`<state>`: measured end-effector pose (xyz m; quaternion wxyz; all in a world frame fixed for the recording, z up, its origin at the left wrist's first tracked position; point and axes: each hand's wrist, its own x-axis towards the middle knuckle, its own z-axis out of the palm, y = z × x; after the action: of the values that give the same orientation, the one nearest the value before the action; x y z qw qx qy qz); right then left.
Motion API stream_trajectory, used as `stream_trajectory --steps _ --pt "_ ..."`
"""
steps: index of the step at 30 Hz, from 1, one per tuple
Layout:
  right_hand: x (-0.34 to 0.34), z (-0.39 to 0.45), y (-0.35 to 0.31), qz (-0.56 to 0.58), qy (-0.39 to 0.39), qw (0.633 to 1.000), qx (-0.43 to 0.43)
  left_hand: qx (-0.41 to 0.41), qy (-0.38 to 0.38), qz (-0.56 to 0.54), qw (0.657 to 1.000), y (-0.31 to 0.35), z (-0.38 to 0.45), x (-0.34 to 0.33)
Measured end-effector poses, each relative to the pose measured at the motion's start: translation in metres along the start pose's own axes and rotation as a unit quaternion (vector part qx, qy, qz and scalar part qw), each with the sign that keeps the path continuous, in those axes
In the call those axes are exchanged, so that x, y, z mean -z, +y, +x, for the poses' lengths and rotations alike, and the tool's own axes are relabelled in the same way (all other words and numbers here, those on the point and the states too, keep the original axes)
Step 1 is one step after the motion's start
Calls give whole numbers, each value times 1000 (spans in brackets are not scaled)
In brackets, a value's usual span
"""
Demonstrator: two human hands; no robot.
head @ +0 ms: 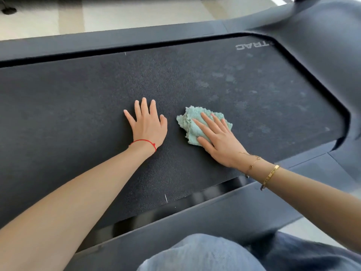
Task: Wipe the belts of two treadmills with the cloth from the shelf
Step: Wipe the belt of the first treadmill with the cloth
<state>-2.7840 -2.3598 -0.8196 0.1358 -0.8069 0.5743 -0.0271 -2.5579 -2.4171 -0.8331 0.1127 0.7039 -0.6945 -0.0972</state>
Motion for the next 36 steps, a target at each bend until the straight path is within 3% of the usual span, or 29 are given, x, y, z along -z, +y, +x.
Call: stream_trajectory --steps 7,11,15,20,23,28,31,36 --pt "16 56 37 -21 2 1000 23 -7 32 -1 999 9 12 -8" --pt "24 115 54 -12 18 1000 -22 9 39 5 999 19 21 -13" --pt "12 140 40 11 84 993 -86 23 47 13 999 28 36 -18" --pt "14 97 60 25 66 994 85 30 52 17 998 29 54 -22" --pt "23 106 83 19 52 991 123 35 52 10 998 29 58 -25" --pt "36 209 107 5 78 997 5 40 75 16 996 32 57 -29" --pt "36 263 81 -7 76 996 -37 39 83 27 995 34 58 -29" --pt "25 232 46 -6 41 990 135 41 80 42 995 33 58 -29"
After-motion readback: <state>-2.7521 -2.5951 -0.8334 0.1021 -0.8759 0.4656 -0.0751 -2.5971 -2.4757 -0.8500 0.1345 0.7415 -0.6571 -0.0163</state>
